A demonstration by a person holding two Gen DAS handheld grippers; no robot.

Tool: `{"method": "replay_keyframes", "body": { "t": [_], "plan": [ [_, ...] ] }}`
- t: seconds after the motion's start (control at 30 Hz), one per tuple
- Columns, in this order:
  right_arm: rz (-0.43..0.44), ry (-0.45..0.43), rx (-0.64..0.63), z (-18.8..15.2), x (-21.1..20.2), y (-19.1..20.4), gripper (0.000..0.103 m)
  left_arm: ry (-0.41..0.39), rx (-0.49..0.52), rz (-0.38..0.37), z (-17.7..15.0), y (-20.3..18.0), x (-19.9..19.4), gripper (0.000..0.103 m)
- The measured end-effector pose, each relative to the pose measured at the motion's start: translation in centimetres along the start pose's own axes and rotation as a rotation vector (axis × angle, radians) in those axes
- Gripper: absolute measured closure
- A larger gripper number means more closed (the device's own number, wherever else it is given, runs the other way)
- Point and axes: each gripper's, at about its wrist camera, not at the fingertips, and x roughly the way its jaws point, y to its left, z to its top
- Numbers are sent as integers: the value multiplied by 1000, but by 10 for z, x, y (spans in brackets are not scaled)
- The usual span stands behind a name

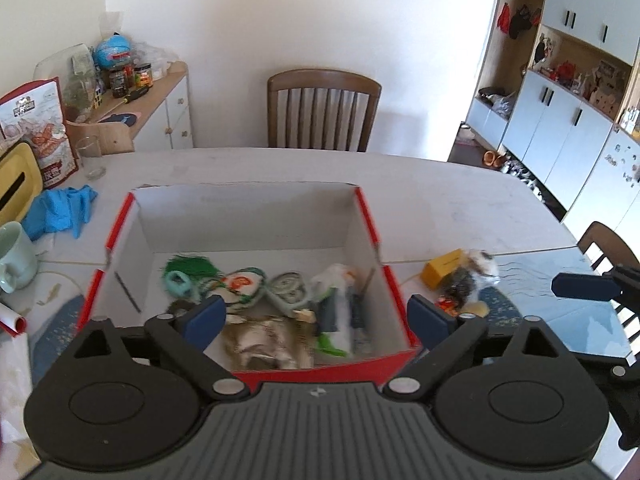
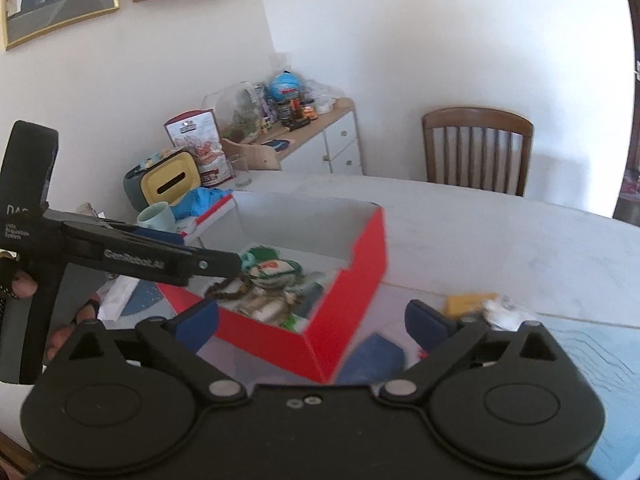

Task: Organize objects
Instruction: 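Move both tools back to the remaining items on the table, then grasp the beige soap bar with the left tool while the right grasps the white cloth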

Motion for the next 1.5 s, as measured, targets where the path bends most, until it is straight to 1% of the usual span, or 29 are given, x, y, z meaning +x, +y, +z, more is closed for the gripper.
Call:
{"method": "replay_keyframes", "body": {
  "t": [0.13,0.3,0.37,0.43,0.57,0.77,0.9,1.03,1.23,1.4,1.5],
  "plan": [
    [-29,3,11,-12,-18,-21,4,7,5,-4,-5,-22,3,1],
    [-65,4,39,-25,-40,-53,4,8,9,-56,-10,-51,10,0],
    [-81,5,54,-28,-46,-66,4,-3,14,-72,-12,-63,13,0],
    [-97,6,64,-31,-51,-79,4,-18,30,-81,-14,-76,16,0],
    [-135,11,69,-35,-57,-105,4,-18,106,-113,-21,-109,25,0],
    [-165,27,75,-40,-60,-137,4,2,133,-163,-32,-143,46,0],
    [-171,42,80,-42,-56,-153,4,12,144,-174,-42,-161,64,0],
    [-178,63,80,-41,-46,-169,4,29,133,-161,-51,-175,85,0],
    [-172,89,88,-34,-21,-189,4,60,85,-149,-57,-186,117,0],
    [-143,96,71,-23,1,-196,5,41,126,-115,-62,-199,132,0],
    [-119,111,38,-19,14,-197,8,35,143,-98,-64,-206,142,0]
  ]
}}
